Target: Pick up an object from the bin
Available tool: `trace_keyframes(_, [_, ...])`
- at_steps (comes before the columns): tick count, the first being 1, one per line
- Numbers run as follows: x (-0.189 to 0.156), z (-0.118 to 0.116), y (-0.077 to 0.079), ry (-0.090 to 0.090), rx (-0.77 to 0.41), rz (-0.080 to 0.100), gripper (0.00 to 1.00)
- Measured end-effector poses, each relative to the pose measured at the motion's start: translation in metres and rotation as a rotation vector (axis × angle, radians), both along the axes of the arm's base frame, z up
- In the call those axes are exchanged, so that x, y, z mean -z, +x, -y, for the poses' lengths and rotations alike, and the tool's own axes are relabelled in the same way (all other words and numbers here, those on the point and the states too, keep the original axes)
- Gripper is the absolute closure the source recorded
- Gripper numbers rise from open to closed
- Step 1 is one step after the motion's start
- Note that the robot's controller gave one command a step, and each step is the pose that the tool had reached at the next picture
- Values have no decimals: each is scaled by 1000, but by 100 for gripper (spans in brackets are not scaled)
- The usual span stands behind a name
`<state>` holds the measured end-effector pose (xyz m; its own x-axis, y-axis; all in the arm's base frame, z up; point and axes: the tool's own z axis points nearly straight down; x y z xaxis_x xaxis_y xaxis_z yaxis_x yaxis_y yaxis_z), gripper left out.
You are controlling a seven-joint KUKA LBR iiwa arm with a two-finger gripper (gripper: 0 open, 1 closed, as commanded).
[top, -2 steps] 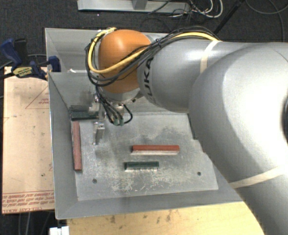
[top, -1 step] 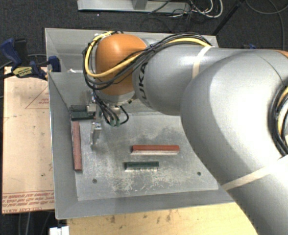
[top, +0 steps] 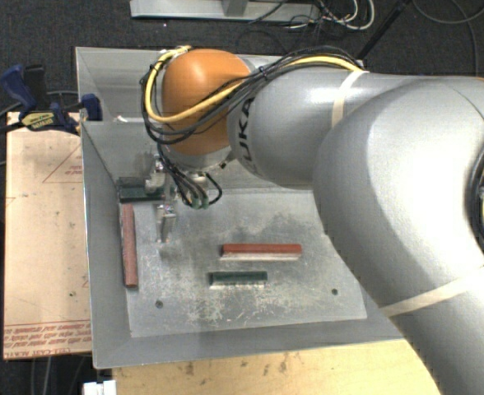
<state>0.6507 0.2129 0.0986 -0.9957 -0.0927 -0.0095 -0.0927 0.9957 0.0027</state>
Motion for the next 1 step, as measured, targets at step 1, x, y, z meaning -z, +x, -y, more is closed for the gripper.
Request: trace_keyframes(1, [20,-31,12,3,-40,9,100])
